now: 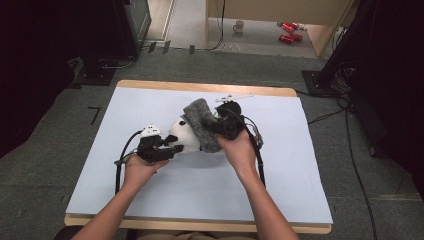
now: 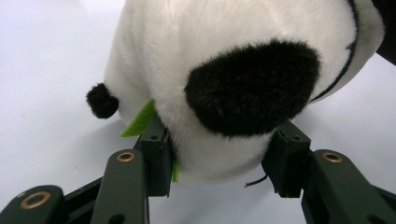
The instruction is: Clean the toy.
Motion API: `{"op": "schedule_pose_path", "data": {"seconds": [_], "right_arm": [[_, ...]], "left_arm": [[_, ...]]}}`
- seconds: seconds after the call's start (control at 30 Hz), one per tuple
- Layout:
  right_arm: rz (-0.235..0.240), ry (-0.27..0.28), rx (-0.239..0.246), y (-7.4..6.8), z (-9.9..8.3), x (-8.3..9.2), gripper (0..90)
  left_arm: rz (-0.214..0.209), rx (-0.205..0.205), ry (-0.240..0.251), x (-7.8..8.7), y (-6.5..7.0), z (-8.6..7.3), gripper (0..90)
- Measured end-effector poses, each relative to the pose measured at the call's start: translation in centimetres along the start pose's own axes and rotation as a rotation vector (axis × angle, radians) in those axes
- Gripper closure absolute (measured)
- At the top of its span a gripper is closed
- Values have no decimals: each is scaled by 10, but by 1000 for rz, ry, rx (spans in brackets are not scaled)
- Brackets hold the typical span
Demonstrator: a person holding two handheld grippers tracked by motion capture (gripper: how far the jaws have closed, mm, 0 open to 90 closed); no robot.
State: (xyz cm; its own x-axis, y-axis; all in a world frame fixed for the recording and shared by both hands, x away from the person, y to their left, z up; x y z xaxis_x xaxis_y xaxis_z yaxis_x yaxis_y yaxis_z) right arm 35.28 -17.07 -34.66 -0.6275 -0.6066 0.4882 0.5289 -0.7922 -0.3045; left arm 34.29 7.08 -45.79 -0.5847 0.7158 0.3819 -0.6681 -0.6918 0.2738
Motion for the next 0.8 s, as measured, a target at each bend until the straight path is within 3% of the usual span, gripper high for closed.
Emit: {"op": "schedule_pose_path", "data": {"seconds": [0.13, 0.23, 0.37, 0.43, 0.6, 0.8], "right_arm": [[38, -18, -24, -17, 9, -22, 768], [60, -27, -20, -27, 7, -41, 768], [71, -63, 23, -33, -3, -57, 773], [65, -68, 67, -29, -6, -58, 771], [51, -85, 60, -14, -14, -54, 778], [-46, -93, 91, 5, -18, -44, 778]], "left_arm": [[10, 7, 7, 1, 0, 0, 507], [23, 5, 39, 4, 2, 3, 514], [38, 9, 16, 4, 2, 2, 531], [43, 3, 6, 2, 2, 1, 536], [53, -1, -31, -4, 2, -2, 545], [45, 31, -34, -3, -7, -3, 545]]}}
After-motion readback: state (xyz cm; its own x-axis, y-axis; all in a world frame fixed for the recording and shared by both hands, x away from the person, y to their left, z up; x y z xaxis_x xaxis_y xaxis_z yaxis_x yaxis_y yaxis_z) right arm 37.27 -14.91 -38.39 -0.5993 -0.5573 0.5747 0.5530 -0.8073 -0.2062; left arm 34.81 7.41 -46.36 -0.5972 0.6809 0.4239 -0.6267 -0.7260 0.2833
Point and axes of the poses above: each handheld gripper's, and its own axes: x roughly backward along the jaws, z roughly out of its top, y roughly to its right, the point moved 1 cm from there along -x, roughly forward along the jaws, and after that the axes turned 11 degrees about y, right-handed, at the moved point
